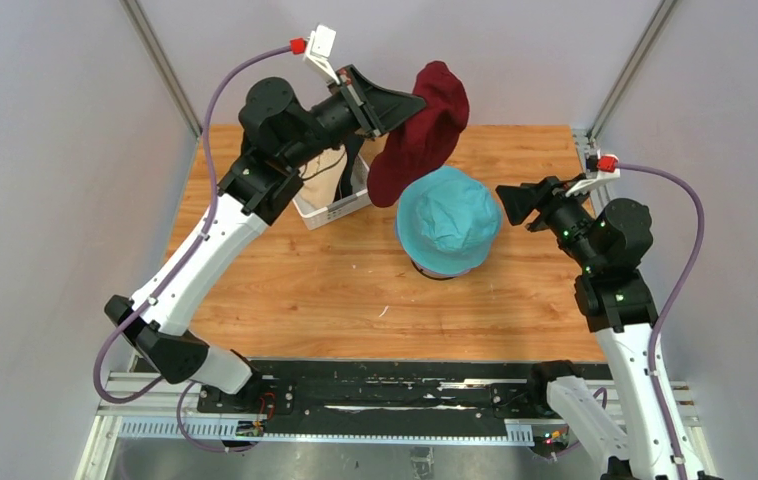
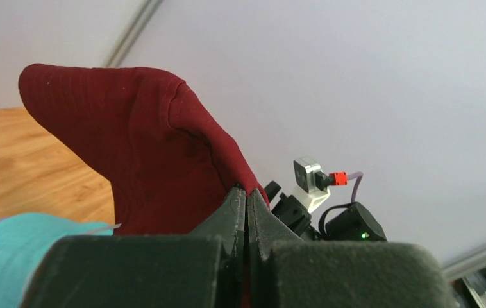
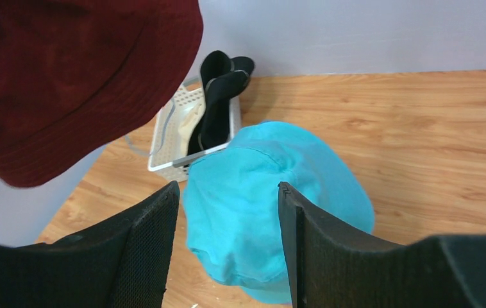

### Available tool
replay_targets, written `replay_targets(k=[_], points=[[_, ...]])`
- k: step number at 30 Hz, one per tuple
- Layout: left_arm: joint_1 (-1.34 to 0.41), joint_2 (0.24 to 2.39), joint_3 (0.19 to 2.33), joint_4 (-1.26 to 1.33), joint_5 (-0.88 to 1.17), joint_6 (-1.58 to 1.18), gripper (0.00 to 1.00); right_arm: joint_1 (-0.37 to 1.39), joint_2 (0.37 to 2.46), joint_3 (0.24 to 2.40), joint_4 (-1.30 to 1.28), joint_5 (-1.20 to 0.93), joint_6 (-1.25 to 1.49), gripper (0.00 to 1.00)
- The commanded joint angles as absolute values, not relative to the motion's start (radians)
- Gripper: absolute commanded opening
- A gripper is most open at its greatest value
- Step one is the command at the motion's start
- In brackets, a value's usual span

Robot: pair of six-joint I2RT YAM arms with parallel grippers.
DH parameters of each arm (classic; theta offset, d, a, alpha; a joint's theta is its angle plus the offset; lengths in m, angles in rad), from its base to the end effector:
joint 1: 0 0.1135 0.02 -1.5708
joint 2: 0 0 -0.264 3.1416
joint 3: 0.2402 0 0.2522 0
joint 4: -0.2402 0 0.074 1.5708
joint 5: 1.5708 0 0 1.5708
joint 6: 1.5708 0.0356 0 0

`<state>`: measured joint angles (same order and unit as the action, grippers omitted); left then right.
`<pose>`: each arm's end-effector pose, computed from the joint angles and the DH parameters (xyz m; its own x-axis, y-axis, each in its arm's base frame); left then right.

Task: Stack the hats
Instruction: Stack the hat on the hat.

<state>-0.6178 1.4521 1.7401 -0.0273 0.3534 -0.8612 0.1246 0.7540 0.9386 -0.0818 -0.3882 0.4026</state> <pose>0.2458 -0.1898 0.5304 -0.4822 -0.5305 -0.6972 0.6911 0.2588 -0.6749 0.1608 0.0337 0.4091 -0.0978 0.3533 -0.9304 -0.4895 0.7969 0.3540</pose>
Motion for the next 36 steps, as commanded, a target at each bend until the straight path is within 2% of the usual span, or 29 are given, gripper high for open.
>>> replay_targets(k=[1,8,18,23,36], points=[[-0.684,1.487,1.751,0.023,0.345,-0.867,0.00,0.138,0.727,0.991,-0.180,-0.249,0.325,0.57],[-0.773,1.527,1.778,-0.085,0.232,-0.788,0.00,0.128,0.694,1.035,-0.249,-0.140,0.276,0.57],[-0.791,1.562,1.564,-0.064,0.158,-0.751,0.00,0.124,0.684,1.016,-0.259,-0.150,0.274,0.57],[-0.792,1.593,1.522,-0.052,0.117,-0.731,0.00,0.122,0.690,1.008,-0.254,-0.168,0.278,0.57],[-0.796,1.633,1.737,-0.231,-0.056,-0.579,0.02,0.123,0.725,0.992,-0.225,-0.189,0.287,0.56]])
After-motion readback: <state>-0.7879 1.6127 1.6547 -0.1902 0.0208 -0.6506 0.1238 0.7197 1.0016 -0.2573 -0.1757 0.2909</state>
